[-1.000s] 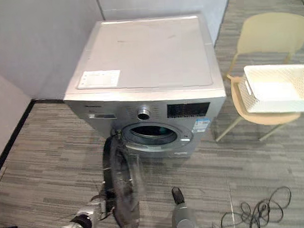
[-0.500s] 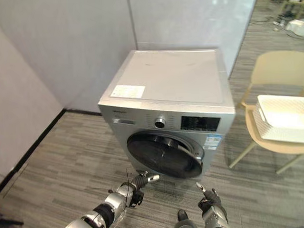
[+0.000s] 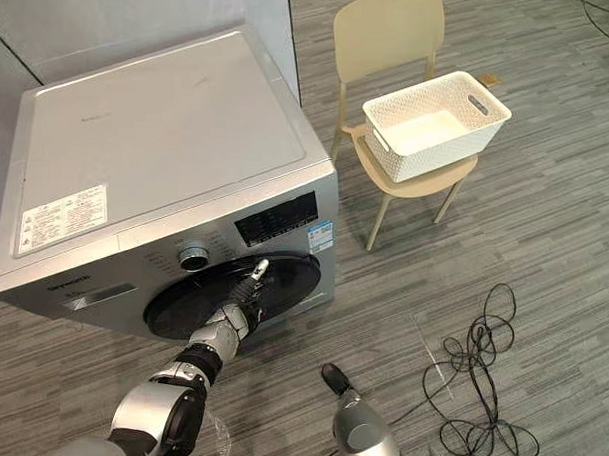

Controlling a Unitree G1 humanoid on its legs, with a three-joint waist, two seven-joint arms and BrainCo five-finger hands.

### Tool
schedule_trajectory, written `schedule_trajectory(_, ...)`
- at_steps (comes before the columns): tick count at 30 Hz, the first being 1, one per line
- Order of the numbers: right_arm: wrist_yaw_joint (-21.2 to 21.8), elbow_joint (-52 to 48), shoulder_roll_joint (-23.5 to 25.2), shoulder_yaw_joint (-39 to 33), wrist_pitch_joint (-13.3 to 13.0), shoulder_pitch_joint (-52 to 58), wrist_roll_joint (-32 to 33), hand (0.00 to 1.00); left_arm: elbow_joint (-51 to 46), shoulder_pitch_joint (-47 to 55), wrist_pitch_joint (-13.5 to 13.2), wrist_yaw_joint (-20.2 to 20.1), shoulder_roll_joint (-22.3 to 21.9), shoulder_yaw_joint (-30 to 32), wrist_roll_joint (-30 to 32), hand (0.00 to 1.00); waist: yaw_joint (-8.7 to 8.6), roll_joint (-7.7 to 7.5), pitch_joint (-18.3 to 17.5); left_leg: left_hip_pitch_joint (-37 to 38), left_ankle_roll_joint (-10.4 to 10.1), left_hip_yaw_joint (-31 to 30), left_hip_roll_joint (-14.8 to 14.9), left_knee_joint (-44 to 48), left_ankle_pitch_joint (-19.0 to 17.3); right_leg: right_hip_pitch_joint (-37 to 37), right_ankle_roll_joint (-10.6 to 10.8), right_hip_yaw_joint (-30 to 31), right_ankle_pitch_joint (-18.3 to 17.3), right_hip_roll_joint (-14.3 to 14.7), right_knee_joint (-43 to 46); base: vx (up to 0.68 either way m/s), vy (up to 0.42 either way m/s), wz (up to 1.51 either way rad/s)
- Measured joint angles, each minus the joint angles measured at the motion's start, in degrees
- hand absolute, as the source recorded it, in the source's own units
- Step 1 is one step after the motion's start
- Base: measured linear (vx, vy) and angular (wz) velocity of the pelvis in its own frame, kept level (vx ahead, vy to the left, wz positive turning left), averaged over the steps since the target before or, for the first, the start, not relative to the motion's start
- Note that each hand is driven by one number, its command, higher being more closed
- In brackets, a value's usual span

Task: Pick up the laundry basket with both hands and put the clothes into the washing machine.

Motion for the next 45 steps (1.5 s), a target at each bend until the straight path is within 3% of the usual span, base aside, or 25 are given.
schedule_trajectory(3,0.58,2.04,0.49,-3.23,0.39,0.12,-0.41,0.0,-5.55,7.12,-2.52,-0.36,-0.42,-0.38,0.46,0.0,0.32,-0.64,0.14,1.13,0.2,-4.49,0.56,-0.04,-0.12,3.71,-0.71,-4.79,-1.6,-1.19,-0.08,-0.14,-0.061,0.82)
schedule_trajectory(9,1.79,4.92,-1.05,-3.53,0.45,-3.16,-1.66,0.0,-6.46,24.64,-3.59,-4.1,1.85,-3.23,8.32,0.0,5.99,-1.59,-1.5,-3.29,1.41,-14.42,-0.06,1.2,-0.55,6.45,-0.09,-13.77,-1.52,-4.93,-2.76,-0.08,-0.024,0.86)
schedule_trajectory(13,2.01,7.26,-3.96,0.11,0.42,-9.95,-4.42,0.0,0.27,32.49,-1.74,-5.35,4.85,3.83,15.1,0.0,9.84,-1.95,-1.57,-5.09,2.31,-21.04,-1.23,1.25,0.43,8.87,0.22,-19.91,-1.46,-6.52,-3.54,-0.01,0.002,0.89)
schedule_trajectory(14,1.93,8.04,-5.54,0.6,0.39,-13.3,-4.98,0.0,1.12,34.97,-1.63,-5.24,5.63,6.79,16.43,0.0,11.61,-2.2,-1.6,-5.94,2.96,-24.12,-1.98,1.32,1.0,9.88,0.7,-23.04,-2.07,-7.61,-3.53,0.0,0.017,0.86)
schedule_trajectory(18,1.9,8.19,-6.94,1.33,0.32,-16.97,-6.89,0.0,2.56,37.49,-1.63,-5.08,5.83,9.57,16.96,0.0,14.04,-2.73,-1.98,-6.84,4.05,-30.45,-4.03,1.31,1.72,12.47,1.8,-29.46,-3.69,-10.06,-3.17,0.04,0.052,0.99)
schedule_trajectory(20,2.07,8.09,-6.74,1.42,0.33,-18.03,-7.9,0.0,2.66,38.24,-1.64,-5.06,5.52,11.13,16.82,0.0,14.52,-3.47,-1.85,-7.0,4.71,-33.83,-5.6,1.45,1.39,13.23,2.83,-33.08,-6.42,-12.55,0.0,0.06,0.117,1.1)
schedule_trajectory(22,1.97,7.12,-5.59,2.77,0.4,-17.25,-8.3,0.0,2.22,38.24,-1.65,-5.02,5.28,12.18,16.63,0.0,14.94,-4.69,-2.17,-7.43,7.41,-36.08,-8.29,4.35,-1.07,12.91,5.33,-36.96,-12.89,-18.11,11.86,0.05,0.133,1.27)
schedule_trajectory(23,1.83,6.26,-5.18,3.65,0.43,-16.49,-8.25,0.0,1.95,38.14,-1.71,-4.96,4.44,12.54,16.41,0.0,14.97,-4.76,-2.22,-7.53,7.57,-37.13,-8.73,5.61,-2.09,11.42,5.57,-36.63,-14.22,-19.32,17.32,0.05,0.151,1.06)
schedule_trajectory(24,1.79,4.5,-4.13,5.9,0.48,-15.62,-8.11,0.0,1.79,38.04,-1.87,-4.94,3.86,12.84,15.81,0.0,15.68,-4.75,-2.2,-7.9,8.72,-39.13,-9.85,8.34,-3.78,5.37,2.82,-32.23,-13.79,-21.6,32.02,0.06,0.184,0.92)
schedule_trajectory(25,1.82,3.16,-2.07,7.96,0.55,-14.86,-7.82,0.0,1.01,37.51,-1.65,-4.9,4.05,12.79,15.76,0.0,15.7,-5.57,-2.17,-7.9,9.99,-41.48,-10.84,10.16,-4.72,-0.97,-3.73,-25.17,-9.62,-21.61,44.82,0.06,0.194,0.89)
schedule_trajectory(26,1.82,3.04,-0.7,9.17,0.57,-14.61,-7.57,0.0,0.62,37.56,-1.69,-4.86,4.21,12.79,15.76,0.0,15.61,-5.38,-2.44,-7.73,10.43,-42.58,-11.31,10.55,-5.13,-4.11,-4.44,-21.22,-8.76,-20.54,50.13,0.11,0.134,0.97)
schedule_trajectory(27,1.84,1.88,0.32,11.02,0.6,-14.56,-6.97,0.0,-0.21,37.5,-1.72,-4.8,4.36,12.85,15.79,0.0,15.67,-7.06,-2.41,-7.7,11.07,-44.55,-11.87,11.74,-6.16,-8.1,-0.64,-15.43,-11.7,-17.24,57.42,0.18,0.044,0.87)
schedule_trajectory(29,1.82,1.21,1.1,12.7,0.63,-15.01,-5.61,0.0,-0.77,37.39,-1.96,-4.87,4.84,12.89,16.04,0.0,15.87,-8.09,-2.83,-7.58,11.56,-47.29,-11.69,12.56,-7.12,-11.22,1.06,-13.29,-15.67,-12.84,56.69,0.27,0.013,0.8)
schedule_trajectory(31,1.75,0.22,2.0,13.01,0.41,-14.79,-4.05,0.0,-0.09,37.03,-1.96,-4.8,4.67,12.92,16.03,0.0,15.74,-7.63,-3.14,-7.09,11.08,-51.46,-11.54,13.65,-8.69,-11.63,3.12,-8.46,-17.21,-7.18,42.24,0.34,-0.035,0.81)
schedule_trajectory(33,1.63,0.19,2.22,13.23,0.48,-14.72,-3.06,0.0,0.6,36.89,-1.91,-4.74,4.43,13.25,16.49,0.0,15.11,-7.15,-3.27,-6.88,10.34,-54.94,-11.53,15.74,-10.38,-10.08,3.33,-4.14,-16.95,-4.69,31.6,0.37,-0.116,1.05)
schedule_trajectory(34,1.63,0.19,2.25,13.4,0.47,-14.57,-2.75,0.0,0.64,36.94,-1.92,-4.68,4.21,14.06,17.08,0.0,15.12,-7.15,-3.36,-6.27,9.83,-56.27,-11.53,15.97,-11.05,-9.28,3.18,-3.85,-16.82,-4.56,28.88,0.36,-0.159,1.34)
schedule_trajectory(36,1.64,0.16,2.29,15.27,0.47,-13.97,-1.9,0.0,0.54,37.28,-1.9,-3.94,4.15,16.02,18.7,0.0,14.71,-8.46,-4.91,-5.96,8.07,-59.42,-11.76,17.85,-13.41,-7.45,3.38,-6.5,-10.65,-6.0,24.85,0.42,-0.301,1.37)
schedule_trajectory(38,1.69,0.12,0.73,16.42,0.41,-14.7,-1.91,0.0,0.65,37.53,-1.81,-3.52,1.12,17.93,19.28,0.0,15.77,-4.71,-7.3,-6.13,6.34,-61.41,-7.63,19.25,-13.93,-7.43,1.47,-12.3,-14.61,-3.95,28.33,0.53,-0.402,0.96)
schedule_trajectory(39,1.7,0.13,0.1,16.36,0.43,-15.39,-1.92,0.0,0.67,37.6,-1.76,-3.49,0.73,17.95,19.28,0.0,15.89,-4.0,-7.35,-6.09,6.08,-61.48,-6.7,19.19,-13.52,-7.02,0.76,-13.4,-15.09,-3.56,28.71,0.35,-0.29,0.59)
schedule_trajectory(41,1.62,0.1,-0.11,16.04,0.39,-16.68,-2.06,0.0,0.6,37.63,-1.73,-3.19,-0.04,19.77,18.92,0.0,15.73,-2.89,-7.84,-6.25,5.35,-62.41,-4.95,19.6,-10.33,-4.94,-0.88,-16.98,-16.07,-3.05,28.43,0.25,-0.267,0.73)
schedule_trajectory(43,1.58,0.07,0.0,15.3,0.38,-16.32,-2.06,0.0,-0.36,37.59,-1.76,-2.56,-0.67,19.9,17.37,0.0,15.76,-3.27,-7.65,-7.93,5.41,-62.01,-4.25,24.39,-7.43,-1.13,-1.33,-19.84,-16.22,-2.89,25.53,0.18,-0.269,0.78)
schedule_trajectory(45,1.5,0.08,0.53,14.48,0.31,-15.47,-1.97,0.0,-1.81,37.65,-1.71,-2.1,-0.79,20.19,16.93,0.0,15.9,-3.57,-7.24,-13.09,4.04,-56.39,-2.76,35.66,-3.72,3.85,-2.63,-23.05,-16.68,-2.31,22.53,0.12,-0.263,0.67)
